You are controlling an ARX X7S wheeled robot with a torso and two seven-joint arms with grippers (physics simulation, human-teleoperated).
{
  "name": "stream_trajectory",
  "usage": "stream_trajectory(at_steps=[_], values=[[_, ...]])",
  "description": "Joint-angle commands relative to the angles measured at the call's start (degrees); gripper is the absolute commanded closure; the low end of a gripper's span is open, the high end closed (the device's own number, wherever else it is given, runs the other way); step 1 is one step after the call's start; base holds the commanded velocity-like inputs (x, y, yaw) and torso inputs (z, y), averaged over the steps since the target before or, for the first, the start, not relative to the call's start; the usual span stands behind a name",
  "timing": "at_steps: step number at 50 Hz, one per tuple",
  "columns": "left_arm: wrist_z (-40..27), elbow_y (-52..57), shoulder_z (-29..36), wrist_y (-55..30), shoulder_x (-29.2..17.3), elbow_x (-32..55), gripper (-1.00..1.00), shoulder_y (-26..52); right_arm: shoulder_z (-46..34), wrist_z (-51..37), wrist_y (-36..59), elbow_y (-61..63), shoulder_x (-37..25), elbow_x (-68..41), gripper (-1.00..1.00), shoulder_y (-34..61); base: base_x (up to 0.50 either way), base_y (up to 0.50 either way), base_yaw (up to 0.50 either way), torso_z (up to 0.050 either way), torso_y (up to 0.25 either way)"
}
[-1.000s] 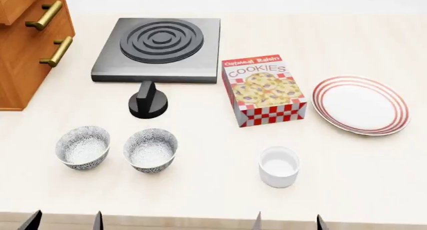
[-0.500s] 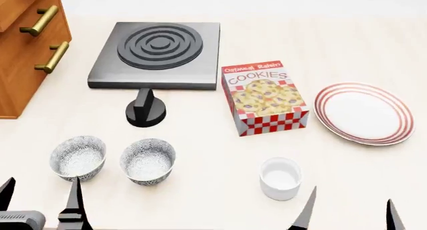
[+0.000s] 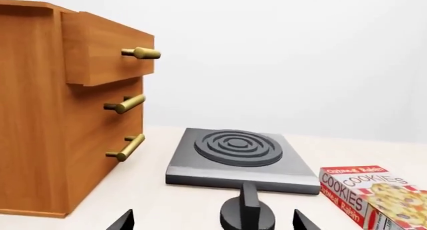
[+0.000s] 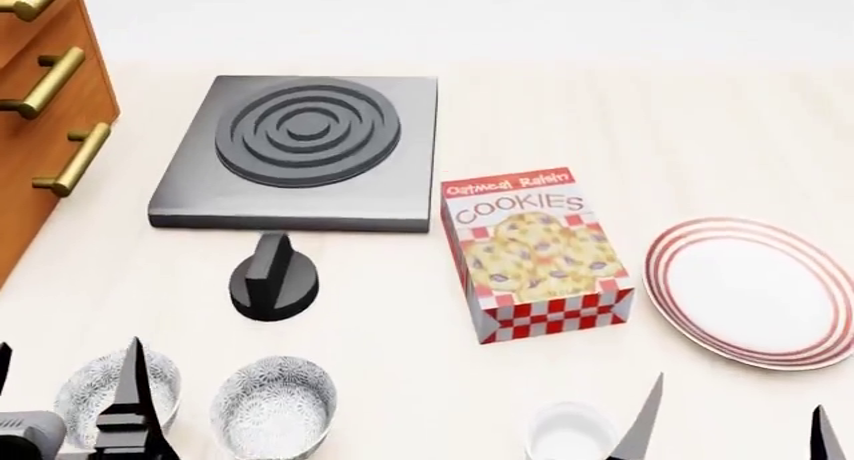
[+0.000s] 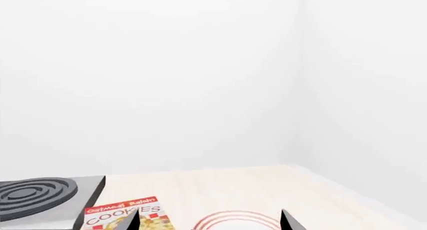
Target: Pick the akita bowl from table center and place it on the plate.
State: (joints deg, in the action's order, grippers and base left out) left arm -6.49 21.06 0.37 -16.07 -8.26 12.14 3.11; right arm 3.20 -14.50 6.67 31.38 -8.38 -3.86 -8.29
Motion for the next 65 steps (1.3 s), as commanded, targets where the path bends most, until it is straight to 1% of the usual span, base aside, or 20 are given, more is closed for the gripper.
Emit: stream_trajectory(at_steps=[1,10,17,26,33,36,39,40,52,58,65], values=[[-0.4,-0.2,0.1,0.3,-0.5,0.7,-1.00,0.2,-0.4,-0.9,-0.8,0.5,-0.6,0.1,-1.00,-0.4,0.00,0.00,0.00,0.000,0.000],[-0.8,-0.8,0.4,0.9,-0.8,0.8,-1.00,0.4,-0.7,-1.1,-0.6,0.5,-1.2,-0.4,-1.00,-0.2,0.01,0.00,0.00,0.000,0.000],[-1.0,-0.4,0.8,1.1,-1.2,0.9,-1.00,0.1,-1.1,-1.5,-0.4,0.7,-1.6,-0.2,-1.00,-0.1,0.46,0.00,0.00,0.000,0.000],[-1.3,-0.2,0.8,2.5,-1.4,1.2,-1.00,-0.1,-1.4,-2.0,-1.0,0.9,-2.0,-0.1,-1.00,-0.3,0.00,0.00,0.00,0.000,0.000],[-2.6,-1.1,-0.2,2.4,-1.3,1.6,-1.00,0.8,-2.1,-1.9,0.5,0.3,-2.3,-0.4,-1.00,0.5,0.00,0.00,0.00,0.000,0.000],[-2.7,-1.0,0.2,3.0,-1.5,1.3,-1.00,0.5,-1.7,-1.7,-2.5,0.7,-2.4,-1.1,-1.00,-0.3,0.09,0.00,0.00,0.000,0.000],[-2.8,-0.7,0.2,2.7,-1.6,1.5,-1.00,0.4,-1.4,-2.0,-1.5,0.7,-2.5,-1.6,-1.00,-0.3,0.50,0.00,0.00,0.000,0.000],[-2.8,-0.6,0.3,2.7,-1.7,1.5,-1.00,0.5,-1.5,-1.9,-2.5,0.4,-2.5,-1.5,-1.00,-0.4,0.00,0.00,0.00,0.000,0.000],[-2.7,-1.2,0.6,3.3,-2.3,2.0,-1.00,0.7,-2.1,-2.3,-2.5,-0.3,-2.8,-1.7,-1.00,-0.2,0.00,0.00,0.00,0.000,0.000],[-3.0,-0.2,-0.4,2.6,-2.7,3.5,-1.00,1.0,-3.6,-1.3,-0.5,-0.4,-3.4,-2.7,-1.00,0.8,0.00,0.00,0.00,0.000,0.000],[-3.2,-0.8,-0.9,3.7,-2.6,4.1,-1.00,0.8,-5.2,1.4,7.7,0.1,-5.1,-7.0,-1.00,6.6,0.00,0.00,0.00,0.000,0.000]])
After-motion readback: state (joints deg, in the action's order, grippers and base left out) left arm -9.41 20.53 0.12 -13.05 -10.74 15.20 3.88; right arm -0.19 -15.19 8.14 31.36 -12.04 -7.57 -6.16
